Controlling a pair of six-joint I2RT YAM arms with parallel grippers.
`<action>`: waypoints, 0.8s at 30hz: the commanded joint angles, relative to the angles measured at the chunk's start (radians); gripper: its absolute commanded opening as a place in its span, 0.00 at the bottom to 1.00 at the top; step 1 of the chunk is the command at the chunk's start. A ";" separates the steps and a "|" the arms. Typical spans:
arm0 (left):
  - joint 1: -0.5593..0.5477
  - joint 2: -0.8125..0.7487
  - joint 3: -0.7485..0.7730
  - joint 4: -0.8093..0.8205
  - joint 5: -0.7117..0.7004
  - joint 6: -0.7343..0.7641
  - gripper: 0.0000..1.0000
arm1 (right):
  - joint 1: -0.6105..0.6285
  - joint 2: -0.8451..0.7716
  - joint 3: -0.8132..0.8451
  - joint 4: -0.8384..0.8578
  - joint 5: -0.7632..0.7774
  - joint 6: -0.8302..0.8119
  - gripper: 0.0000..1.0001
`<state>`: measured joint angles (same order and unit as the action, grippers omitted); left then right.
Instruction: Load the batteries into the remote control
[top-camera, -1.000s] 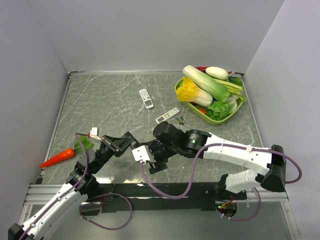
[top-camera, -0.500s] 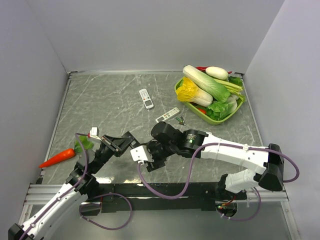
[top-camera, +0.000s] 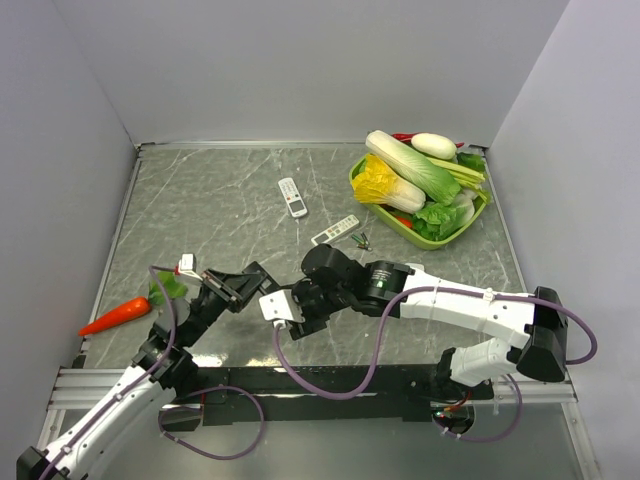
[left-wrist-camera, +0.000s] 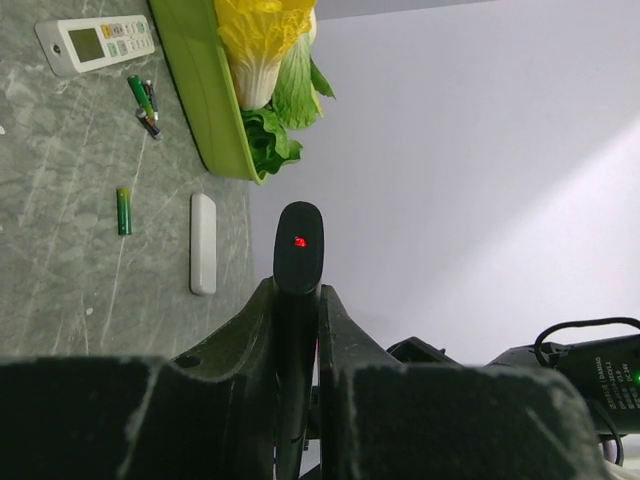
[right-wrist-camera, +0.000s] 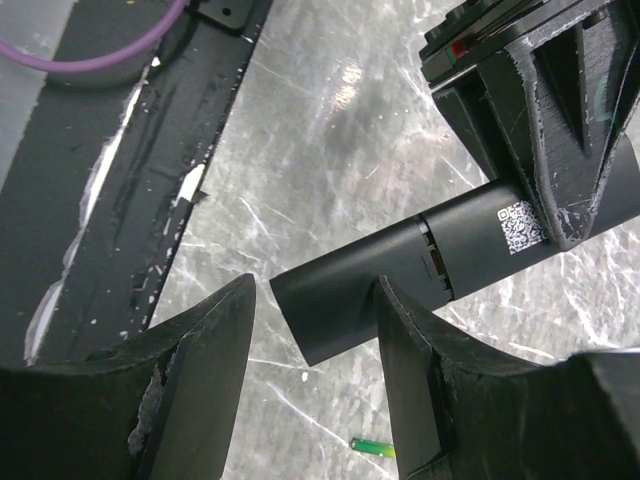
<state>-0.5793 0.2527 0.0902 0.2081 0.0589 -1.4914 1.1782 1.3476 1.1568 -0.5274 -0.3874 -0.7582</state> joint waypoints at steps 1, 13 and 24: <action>-0.007 0.006 0.039 0.234 0.087 -0.130 0.01 | -0.008 0.042 -0.031 0.067 0.058 -0.020 0.59; -0.007 0.028 0.052 0.312 0.131 -0.178 0.01 | -0.049 0.081 -0.060 0.170 0.042 -0.043 0.59; -0.007 0.006 0.128 0.007 0.006 0.095 0.01 | -0.058 0.004 -0.031 0.155 -0.048 0.130 0.69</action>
<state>-0.5648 0.2855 0.0990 0.1886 0.0437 -1.4704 1.1366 1.3811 1.1248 -0.4164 -0.4179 -0.7471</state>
